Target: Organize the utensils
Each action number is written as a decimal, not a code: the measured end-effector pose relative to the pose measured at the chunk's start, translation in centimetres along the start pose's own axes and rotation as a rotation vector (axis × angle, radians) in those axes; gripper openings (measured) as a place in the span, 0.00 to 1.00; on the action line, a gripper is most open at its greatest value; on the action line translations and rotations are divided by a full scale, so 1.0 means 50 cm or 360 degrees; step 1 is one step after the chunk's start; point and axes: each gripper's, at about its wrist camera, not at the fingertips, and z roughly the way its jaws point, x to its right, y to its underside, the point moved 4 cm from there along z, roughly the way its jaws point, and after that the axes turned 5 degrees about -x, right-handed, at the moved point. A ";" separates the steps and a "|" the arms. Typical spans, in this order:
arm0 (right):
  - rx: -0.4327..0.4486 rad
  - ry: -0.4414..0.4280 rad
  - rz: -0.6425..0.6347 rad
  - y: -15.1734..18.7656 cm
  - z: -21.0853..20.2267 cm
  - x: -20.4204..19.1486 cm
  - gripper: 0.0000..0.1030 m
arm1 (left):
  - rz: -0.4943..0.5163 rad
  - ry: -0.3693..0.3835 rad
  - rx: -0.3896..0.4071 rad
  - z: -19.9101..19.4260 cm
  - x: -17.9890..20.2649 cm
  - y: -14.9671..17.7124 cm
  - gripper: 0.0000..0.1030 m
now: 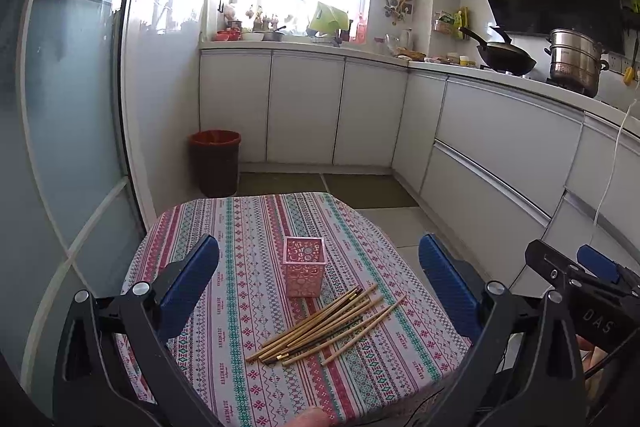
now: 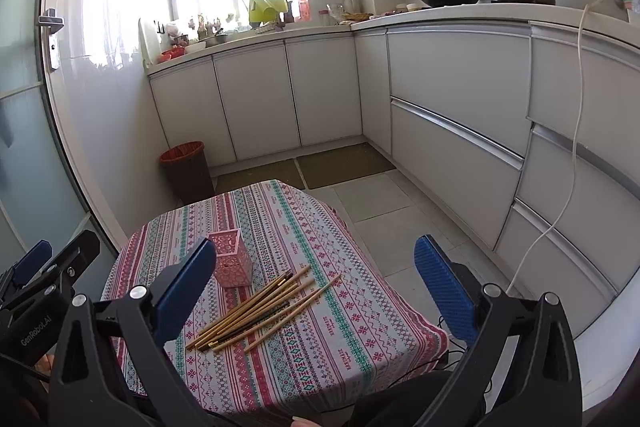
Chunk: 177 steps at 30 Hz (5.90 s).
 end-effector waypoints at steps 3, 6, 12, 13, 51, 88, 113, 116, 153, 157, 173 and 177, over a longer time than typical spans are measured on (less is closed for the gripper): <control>-0.0010 -0.0006 0.0008 -0.001 0.002 0.004 0.94 | 0.0004 0.0002 -0.0005 0.002 0.001 0.001 0.93; -0.0011 -0.0009 0.0011 -0.005 0.003 0.008 0.94 | 0.0011 0.0005 -0.0010 0.003 0.004 0.002 0.93; -0.0031 -0.0017 0.0028 -0.007 0.007 0.015 0.94 | 0.0019 0.0004 -0.0013 0.006 0.009 0.005 0.93; -0.0033 -0.0019 0.0030 -0.007 0.007 0.017 0.94 | 0.0018 0.0005 -0.0016 0.006 0.009 0.005 0.93; -0.0065 -0.0024 0.0035 0.004 0.020 0.020 0.94 | 0.0022 0.0003 -0.0030 0.007 0.012 0.007 0.93; -0.0623 -0.0530 0.1144 0.163 0.410 0.351 0.94 | 0.0738 0.0457 -0.1537 0.707 0.328 0.240 0.50; -0.0862 -0.0280 0.0925 0.167 0.483 0.290 0.94 | 0.0735 0.0638 -0.1300 0.663 0.245 0.218 0.04; -0.1108 -0.0219 0.0808 0.192 0.533 0.218 0.93 | 0.0605 0.0693 -0.1181 0.584 0.162 0.171 0.04; -0.0994 0.0033 0.0670 0.138 0.632 0.016 0.05 | 0.0065 0.0585 -0.0404 0.250 -0.150 -0.004 0.04; -0.0812 -0.0101 0.0476 0.065 0.522 0.007 0.05 | 0.0041 0.0554 -0.0370 0.234 -0.138 -0.034 0.04; -0.0190 -0.0448 0.0263 -0.273 0.299 -0.072 0.05 | -0.0009 0.0370 -0.0129 0.248 -0.120 -0.216 0.04; -0.0167 -0.0499 0.0229 -0.310 0.320 -0.104 0.06 | -0.0027 0.0329 -0.0089 0.283 -0.124 -0.248 0.04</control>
